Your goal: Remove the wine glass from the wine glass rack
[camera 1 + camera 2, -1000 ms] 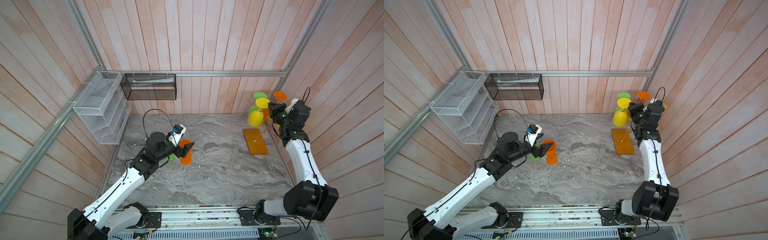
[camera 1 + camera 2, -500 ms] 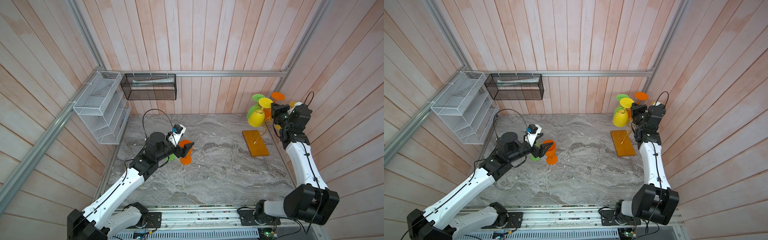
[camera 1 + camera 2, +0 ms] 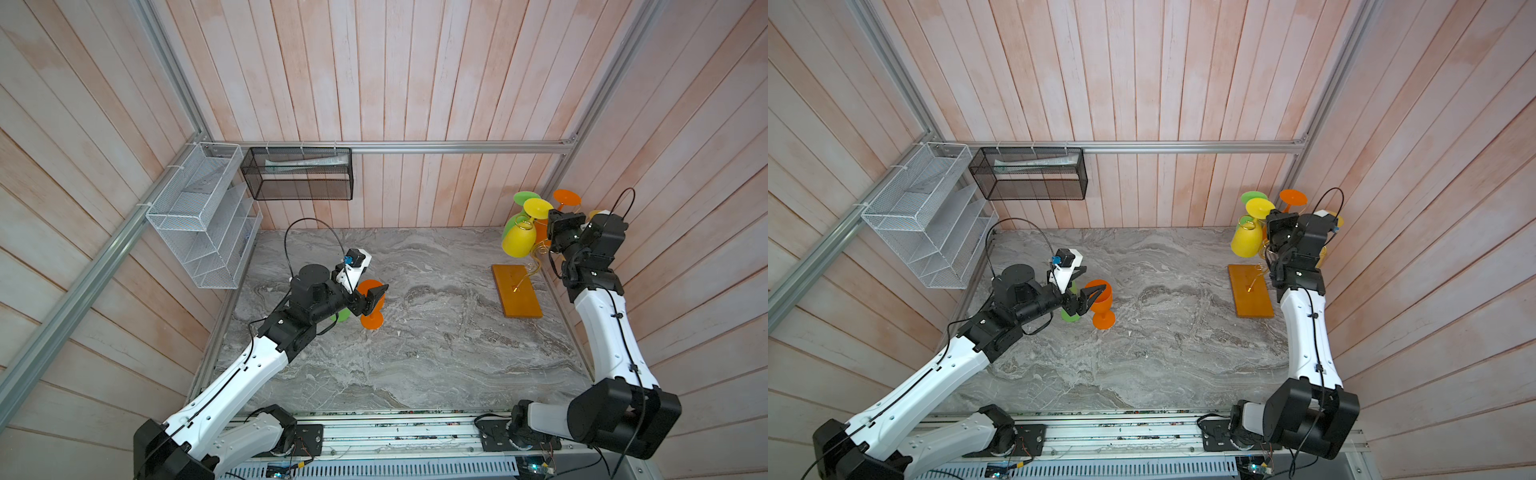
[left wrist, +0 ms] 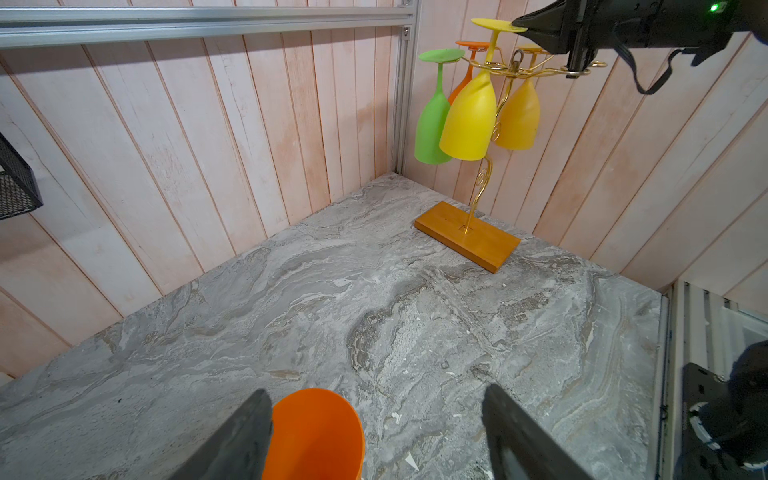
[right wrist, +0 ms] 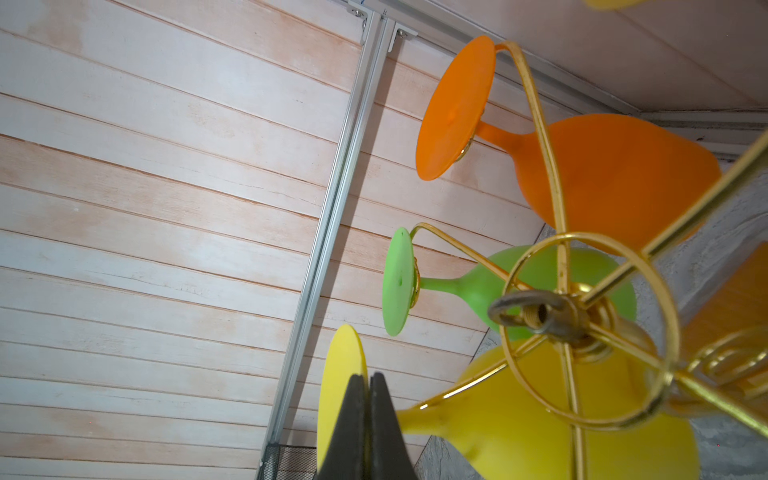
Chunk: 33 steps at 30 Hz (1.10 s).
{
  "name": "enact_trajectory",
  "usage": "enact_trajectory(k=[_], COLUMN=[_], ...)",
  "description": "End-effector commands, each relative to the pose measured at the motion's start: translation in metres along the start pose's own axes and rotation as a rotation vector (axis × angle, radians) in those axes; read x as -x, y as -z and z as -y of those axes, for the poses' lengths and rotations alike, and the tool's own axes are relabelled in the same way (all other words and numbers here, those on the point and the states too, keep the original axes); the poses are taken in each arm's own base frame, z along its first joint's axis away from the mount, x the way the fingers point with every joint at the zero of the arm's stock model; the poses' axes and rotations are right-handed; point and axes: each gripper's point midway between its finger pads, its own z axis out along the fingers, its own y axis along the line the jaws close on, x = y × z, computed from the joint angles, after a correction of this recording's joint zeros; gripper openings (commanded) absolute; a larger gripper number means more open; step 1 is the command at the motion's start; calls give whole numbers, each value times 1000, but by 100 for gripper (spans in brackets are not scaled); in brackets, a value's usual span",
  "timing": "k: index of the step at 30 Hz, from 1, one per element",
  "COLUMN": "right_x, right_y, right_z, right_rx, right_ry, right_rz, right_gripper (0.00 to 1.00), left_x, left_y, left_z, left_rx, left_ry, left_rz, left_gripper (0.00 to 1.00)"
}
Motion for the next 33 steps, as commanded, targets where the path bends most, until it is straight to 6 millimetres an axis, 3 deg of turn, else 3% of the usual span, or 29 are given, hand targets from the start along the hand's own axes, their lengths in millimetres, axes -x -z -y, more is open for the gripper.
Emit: enact_trajectory(k=[1,11,33], right_x=[8,12,-5], right_y=[0,-3,-14], right_z=[7,7,0], right_rx=[-48,-75,-59], right_ry=[-23,-68,-110], right_rz=[26,39,42], right_gripper=[0,0,0], left_x=[7,9,11], left_y=[5,7,10], left_z=[4,4,4], left_rx=[-14,-9,-6], left_ry=[-1,-4,-7], left_rz=[28,32,39], left_gripper=[81,81,81])
